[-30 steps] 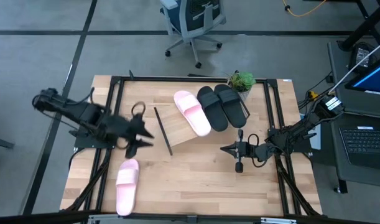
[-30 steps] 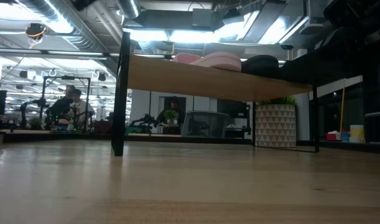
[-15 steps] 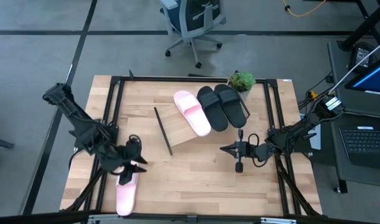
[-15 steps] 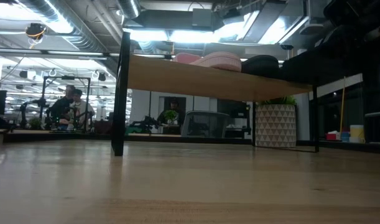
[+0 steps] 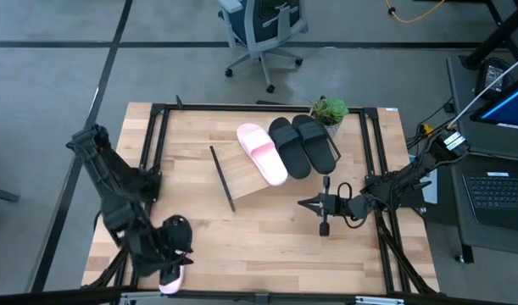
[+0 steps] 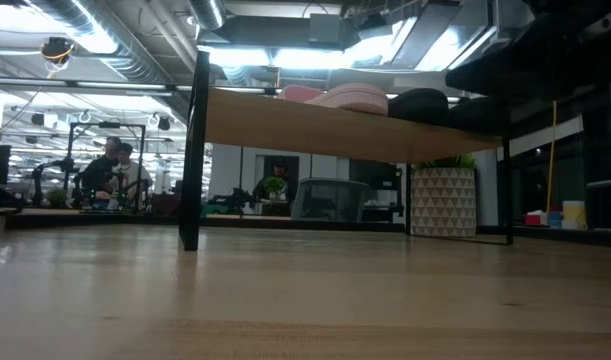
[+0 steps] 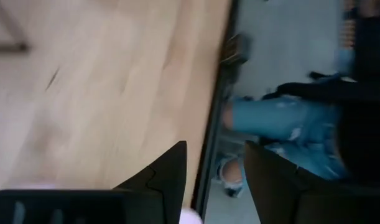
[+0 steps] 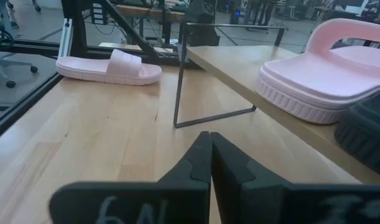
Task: Pick and place slides into the shelf
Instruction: Put the left pink slide on the shelf
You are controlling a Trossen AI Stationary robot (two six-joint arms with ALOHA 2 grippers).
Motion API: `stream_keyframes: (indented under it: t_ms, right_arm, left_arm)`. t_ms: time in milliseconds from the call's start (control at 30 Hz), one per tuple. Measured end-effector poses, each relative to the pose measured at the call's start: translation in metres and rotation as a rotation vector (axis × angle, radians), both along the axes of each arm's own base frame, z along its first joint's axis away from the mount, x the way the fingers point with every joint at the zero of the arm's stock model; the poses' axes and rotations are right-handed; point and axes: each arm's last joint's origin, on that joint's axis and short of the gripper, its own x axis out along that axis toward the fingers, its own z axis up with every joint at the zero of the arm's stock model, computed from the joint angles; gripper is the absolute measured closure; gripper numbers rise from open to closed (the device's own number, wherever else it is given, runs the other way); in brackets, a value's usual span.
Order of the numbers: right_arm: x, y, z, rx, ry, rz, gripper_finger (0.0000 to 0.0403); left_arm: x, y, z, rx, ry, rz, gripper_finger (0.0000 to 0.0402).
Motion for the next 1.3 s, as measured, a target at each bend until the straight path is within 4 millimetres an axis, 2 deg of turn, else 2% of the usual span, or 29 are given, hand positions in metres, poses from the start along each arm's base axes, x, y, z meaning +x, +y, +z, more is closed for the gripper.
stream_keyframes:
  t_ms: [200, 567, 867, 1300]
  right_arm:
    - [0.000, 0.000, 0.000, -0.001, 0.001, 0.000, 0.0396]
    - [0.000, 0.000, -0.001, -0.008, 0.007, 0.001, 0.0396]
    - [0.000, 0.000, -0.001, -0.012, 0.011, 0.001, 0.0396]
    - [0.000, 0.000, -0.002, -0.016, 0.018, 0.001, 0.0396]
  left_arm:
    - [0.001, -0.019, -0.021, 0.042, 0.245, 0.163, 0.0279]
    - [0.009, -0.045, -0.066, 0.069, 0.510, 0.233, 0.0303]
    - [0.013, -0.050, -0.080, 0.125, 0.519, 0.213, 0.0303]
    - [0.015, -0.049, -0.081, 0.182, 0.454, 0.174, 0.0303]
